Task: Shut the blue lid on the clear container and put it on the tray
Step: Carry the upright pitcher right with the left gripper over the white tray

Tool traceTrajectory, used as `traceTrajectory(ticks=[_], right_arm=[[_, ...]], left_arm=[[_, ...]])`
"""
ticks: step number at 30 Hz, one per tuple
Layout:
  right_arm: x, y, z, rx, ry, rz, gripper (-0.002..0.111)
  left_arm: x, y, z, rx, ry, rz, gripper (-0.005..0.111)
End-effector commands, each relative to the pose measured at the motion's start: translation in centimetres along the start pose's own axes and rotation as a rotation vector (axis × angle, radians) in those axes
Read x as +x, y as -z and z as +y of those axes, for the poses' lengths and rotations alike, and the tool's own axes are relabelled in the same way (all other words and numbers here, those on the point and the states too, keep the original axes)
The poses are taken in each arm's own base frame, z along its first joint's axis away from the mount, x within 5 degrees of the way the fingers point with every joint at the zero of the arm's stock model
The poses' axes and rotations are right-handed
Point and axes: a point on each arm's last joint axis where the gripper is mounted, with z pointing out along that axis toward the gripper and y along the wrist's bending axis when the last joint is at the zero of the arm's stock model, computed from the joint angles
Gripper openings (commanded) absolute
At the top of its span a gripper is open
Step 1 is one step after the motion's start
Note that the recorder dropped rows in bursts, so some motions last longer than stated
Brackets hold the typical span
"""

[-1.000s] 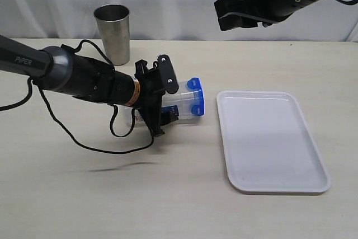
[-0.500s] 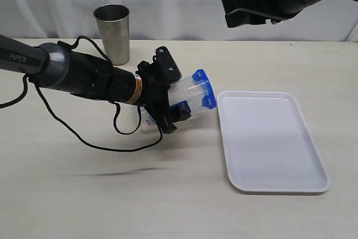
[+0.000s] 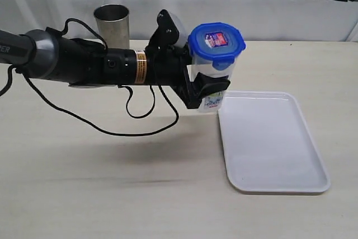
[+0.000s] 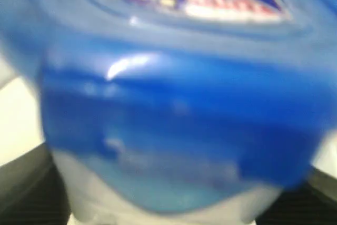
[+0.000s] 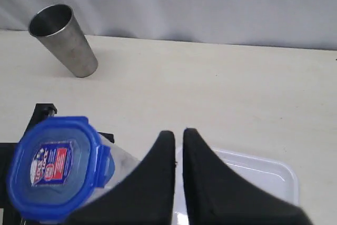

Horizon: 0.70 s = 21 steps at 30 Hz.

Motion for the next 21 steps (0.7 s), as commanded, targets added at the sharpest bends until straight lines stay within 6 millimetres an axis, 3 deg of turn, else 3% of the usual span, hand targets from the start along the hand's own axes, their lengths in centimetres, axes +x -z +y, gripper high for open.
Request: traceTrajectory(ticks=[1, 6, 11, 17, 21], right_arm=[[0.0, 0.8, 0.0, -0.001, -0.010, -0.021, 0.005], [0.0, 0.8, 0.0, -0.004, -0.011, -0.012, 0.005], [-1.0, 1.8, 0.4, -0.012, 0.011, -0.011, 0.005], [-1.2, 1.9, 0.3, -0.005, 0.018, -0.023, 0.005], [-1.2, 1.9, 0.3, -0.007, 0.016, -0.022, 0.005]], left_arm=[[-1.5, -0.5, -1.0, 0.042, 0.057, -0.145, 0.000], [-2.5, -4.8, -5.6, 0.093, 0.020, -0.174, 0.000], [-1.0, -10.7, -8.2, 0.166, 0.015, -0.167, 0.000], [2.0, -14.2, -7.4, 0.142, 0.071, -0.177, 0.000], [3.1, -15.0, -7.0, 0.126, 0.086, -0.165, 0.000]])
